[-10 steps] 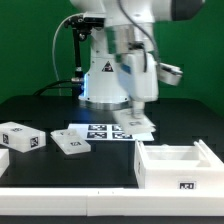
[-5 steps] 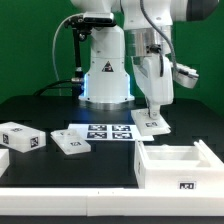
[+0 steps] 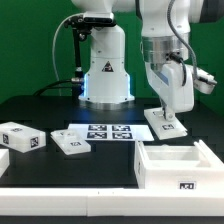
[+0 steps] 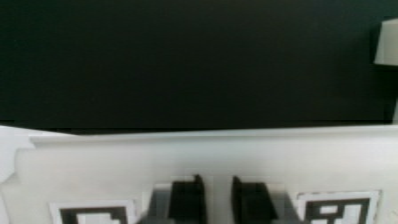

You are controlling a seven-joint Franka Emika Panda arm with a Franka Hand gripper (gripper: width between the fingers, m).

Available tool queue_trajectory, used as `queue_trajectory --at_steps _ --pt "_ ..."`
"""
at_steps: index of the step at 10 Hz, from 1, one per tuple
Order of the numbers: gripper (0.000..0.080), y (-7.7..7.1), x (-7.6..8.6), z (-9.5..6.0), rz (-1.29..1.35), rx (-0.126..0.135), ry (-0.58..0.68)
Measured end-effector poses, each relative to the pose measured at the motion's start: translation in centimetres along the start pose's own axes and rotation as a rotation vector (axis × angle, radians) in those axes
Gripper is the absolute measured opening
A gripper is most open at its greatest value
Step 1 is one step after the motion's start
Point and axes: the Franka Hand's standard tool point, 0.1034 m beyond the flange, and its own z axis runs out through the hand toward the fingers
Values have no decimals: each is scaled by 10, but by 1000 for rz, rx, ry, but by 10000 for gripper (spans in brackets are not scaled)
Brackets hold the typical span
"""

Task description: Assemble cabinet

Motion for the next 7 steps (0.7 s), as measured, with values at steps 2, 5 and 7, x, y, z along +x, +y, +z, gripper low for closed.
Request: queue_trajectory --at_steps 2,5,7 --pt "64 0 -1 1 -1 -1 1" --pt "64 3 -9 4 11 -9 14" --pt "64 8 -25 8 9 -49 115"
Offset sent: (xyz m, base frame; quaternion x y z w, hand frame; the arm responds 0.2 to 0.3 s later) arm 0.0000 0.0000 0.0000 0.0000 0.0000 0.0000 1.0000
